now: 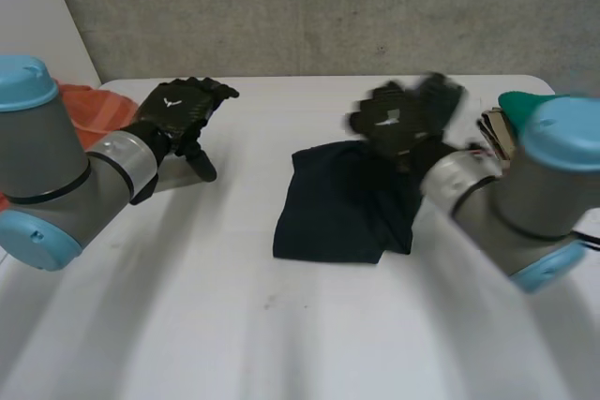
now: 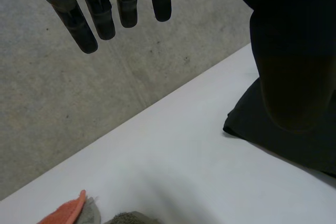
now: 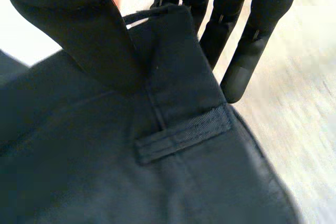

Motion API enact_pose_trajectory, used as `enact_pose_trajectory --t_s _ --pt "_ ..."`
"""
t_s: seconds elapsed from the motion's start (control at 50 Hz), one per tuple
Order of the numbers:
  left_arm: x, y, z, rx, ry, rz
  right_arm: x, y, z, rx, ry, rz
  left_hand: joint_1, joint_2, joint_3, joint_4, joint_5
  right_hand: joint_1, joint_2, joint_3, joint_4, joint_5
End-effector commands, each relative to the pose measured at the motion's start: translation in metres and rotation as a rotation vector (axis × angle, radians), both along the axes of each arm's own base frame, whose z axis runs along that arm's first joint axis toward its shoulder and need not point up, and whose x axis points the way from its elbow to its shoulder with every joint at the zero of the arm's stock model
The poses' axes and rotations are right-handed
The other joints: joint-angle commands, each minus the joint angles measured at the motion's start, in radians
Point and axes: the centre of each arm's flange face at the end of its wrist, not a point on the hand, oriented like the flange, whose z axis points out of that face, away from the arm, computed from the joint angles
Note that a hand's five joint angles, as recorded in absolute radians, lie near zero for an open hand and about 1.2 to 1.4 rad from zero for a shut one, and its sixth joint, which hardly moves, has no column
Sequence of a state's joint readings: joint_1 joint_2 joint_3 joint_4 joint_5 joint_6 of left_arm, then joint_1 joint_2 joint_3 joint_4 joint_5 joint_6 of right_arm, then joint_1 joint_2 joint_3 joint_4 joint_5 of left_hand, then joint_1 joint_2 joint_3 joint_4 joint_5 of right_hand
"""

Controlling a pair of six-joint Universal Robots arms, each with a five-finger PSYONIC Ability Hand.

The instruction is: Fold the laundry.

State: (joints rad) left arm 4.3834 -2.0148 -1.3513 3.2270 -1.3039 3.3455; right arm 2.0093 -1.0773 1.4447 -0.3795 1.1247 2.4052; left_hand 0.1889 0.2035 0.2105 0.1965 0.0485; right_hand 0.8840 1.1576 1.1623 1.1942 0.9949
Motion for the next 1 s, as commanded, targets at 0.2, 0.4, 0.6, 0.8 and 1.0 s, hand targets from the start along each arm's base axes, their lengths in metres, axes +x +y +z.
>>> enact_pose_trajectory --t_s 0.2,0.4,0.6,0.8,1.0 --pt "0.001 -0.011 0.064 -0.143 0.122 0.039 0.028 -0.015 0.029 0.268 -0.164 -0.082 -0.014 -0.029 -0.036 -0.022 -0.048 -0.709 -0.983 -0.988 -1.020 -0.995" --pt "-0.054 -0.009 0.083 -0.097 0.191 -0.041 -0.039 -0.056 0.067 0.615 -0.598 -0.261 -0.014 -0.029 -0.036 -0.022 -0.048 -0.709 -0.983 -0.988 -1.020 -0.995" --pt "-0.118 0.006 0.004 0.104 0.043 -0.176 -0.053 -0.062 0.021 0.754 -0.465 -0.376 -0.014 -0.029 -0.036 -0.022 -0.048 -0.709 -0.983 -0.988 -1.020 -0.995" --pt "-0.132 0.002 -0.066 0.110 -0.187 -0.146 -0.035 -0.065 -0.041 0.850 -0.360 -0.385 -0.014 -0.029 -0.036 -0.022 -0.048 -0.709 -0.983 -0.988 -1.020 -0.995" --pt "-0.128 0.010 -0.084 0.126 -0.345 -0.150 -0.030 -0.065 -0.078 0.821 -0.200 -0.387 -0.014 -0.029 -0.036 -0.022 -0.048 -0.709 -0.983 -0.988 -1.020 -0.995"
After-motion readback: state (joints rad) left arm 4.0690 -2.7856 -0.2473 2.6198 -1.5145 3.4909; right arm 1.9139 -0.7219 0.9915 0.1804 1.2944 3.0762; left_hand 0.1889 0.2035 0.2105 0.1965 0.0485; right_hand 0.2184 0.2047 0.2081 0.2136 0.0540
